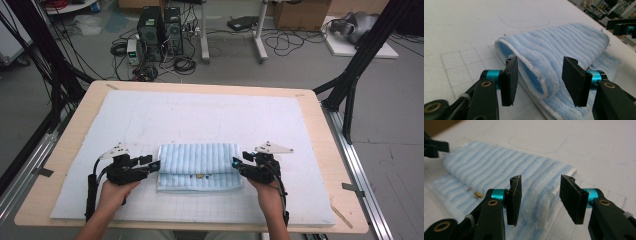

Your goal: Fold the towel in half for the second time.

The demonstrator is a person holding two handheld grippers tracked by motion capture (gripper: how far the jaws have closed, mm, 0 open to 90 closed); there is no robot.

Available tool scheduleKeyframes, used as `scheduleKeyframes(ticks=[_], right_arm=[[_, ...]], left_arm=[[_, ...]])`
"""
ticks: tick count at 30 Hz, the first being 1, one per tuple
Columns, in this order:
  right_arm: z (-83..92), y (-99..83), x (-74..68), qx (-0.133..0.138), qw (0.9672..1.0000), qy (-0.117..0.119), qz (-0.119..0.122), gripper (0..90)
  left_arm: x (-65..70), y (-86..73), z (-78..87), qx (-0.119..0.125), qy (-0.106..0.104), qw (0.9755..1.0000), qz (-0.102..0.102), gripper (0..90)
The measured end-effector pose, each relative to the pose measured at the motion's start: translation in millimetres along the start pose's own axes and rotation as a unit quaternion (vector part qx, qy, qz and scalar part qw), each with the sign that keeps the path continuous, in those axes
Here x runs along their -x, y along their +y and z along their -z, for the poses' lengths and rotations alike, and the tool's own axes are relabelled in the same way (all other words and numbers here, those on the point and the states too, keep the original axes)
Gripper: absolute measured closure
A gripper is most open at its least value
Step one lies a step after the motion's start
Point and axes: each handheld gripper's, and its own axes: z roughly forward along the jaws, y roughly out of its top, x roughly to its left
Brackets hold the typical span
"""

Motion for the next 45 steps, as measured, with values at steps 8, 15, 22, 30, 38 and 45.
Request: scheduleKeyframes(ticks=[8,15,22,30,38,45], right_arm=[[-18.6,-3.9,1.5,-0.05,0.9988,0.002,-0.002,85.4],[-7.9,-4.5,-0.2,-0.027,0.9995,0.014,0.0,86.1],[12.6,-10.9,-4.1,-0.007,0.9995,0.032,-0.001,85.8],[26.5,-21.2,-13.4,-0.005,0.9993,0.036,0.012,85.8],[29.1,-32.7,-22.0,-0.019,0.9991,0.033,0.016,85.7],[30.8,-42.1,-24.1,-0.025,0.999,0.034,0.015,85.5]], left_arm=[[4.9,-1.9,-2.7,-0.004,0.0,0.9996,-0.027,86.4],[6.9,0.5,6.8,0.012,-0.023,0.9994,-0.022,87.6],[16.3,-4.7,20.3,0.014,-0.045,0.9985,-0.029,87.6],[22.7,-16.2,29.4,0.008,-0.058,0.9977,-0.033,87.6],[23.0,-24.7,33.2,-0.003,-0.062,0.9974,-0.037,87.5],[24.5,-30.5,33.5,-0.014,-0.07,0.9965,-0.044,87.5]])
